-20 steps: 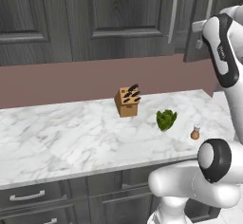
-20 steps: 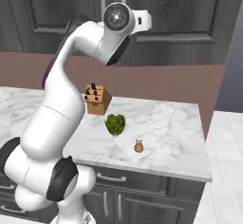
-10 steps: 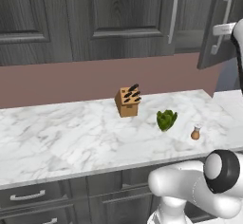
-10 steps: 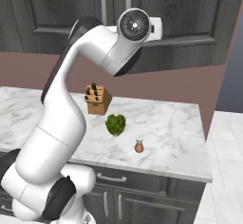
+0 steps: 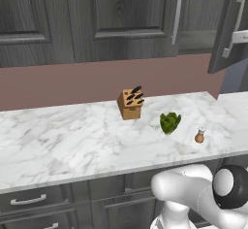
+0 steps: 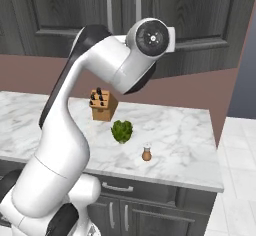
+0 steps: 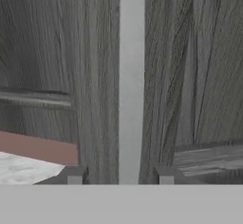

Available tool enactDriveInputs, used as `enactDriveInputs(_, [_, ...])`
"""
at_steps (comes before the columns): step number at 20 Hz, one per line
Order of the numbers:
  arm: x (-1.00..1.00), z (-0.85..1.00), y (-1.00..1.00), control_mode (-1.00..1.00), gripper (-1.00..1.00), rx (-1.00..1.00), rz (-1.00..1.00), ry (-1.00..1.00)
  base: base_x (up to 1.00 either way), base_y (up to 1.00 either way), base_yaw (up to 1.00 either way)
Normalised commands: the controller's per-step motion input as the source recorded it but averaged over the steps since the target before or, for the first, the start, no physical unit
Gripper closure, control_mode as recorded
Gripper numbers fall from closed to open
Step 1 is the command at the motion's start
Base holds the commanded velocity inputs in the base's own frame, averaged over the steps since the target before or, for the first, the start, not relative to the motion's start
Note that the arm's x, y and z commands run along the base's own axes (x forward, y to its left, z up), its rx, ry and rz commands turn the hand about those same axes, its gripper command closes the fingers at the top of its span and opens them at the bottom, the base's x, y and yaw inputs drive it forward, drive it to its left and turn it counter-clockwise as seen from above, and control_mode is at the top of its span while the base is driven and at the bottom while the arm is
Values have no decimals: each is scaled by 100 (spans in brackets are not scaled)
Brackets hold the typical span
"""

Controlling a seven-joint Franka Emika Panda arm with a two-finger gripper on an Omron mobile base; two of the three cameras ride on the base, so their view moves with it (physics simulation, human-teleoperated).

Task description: Pick the pan from the cabinet and place it on the stove. Then turn on the stove burner for the pan.

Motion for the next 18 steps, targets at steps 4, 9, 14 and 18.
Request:
enactDriveInputs(4, [-66,0,3,-100,-100,-1,0,-8,0,0,0])
enactDriveInputs(9, [-76,0,4,-100,-100,-5,0,-7,0,0,0])
enactDriveInputs(14, [-41,0,69,-100,-100,-29,0,0,0,0,0])
enactDriveInputs(18, [-1,0,100,-100,-100,-44,0,-4,0,0,0])
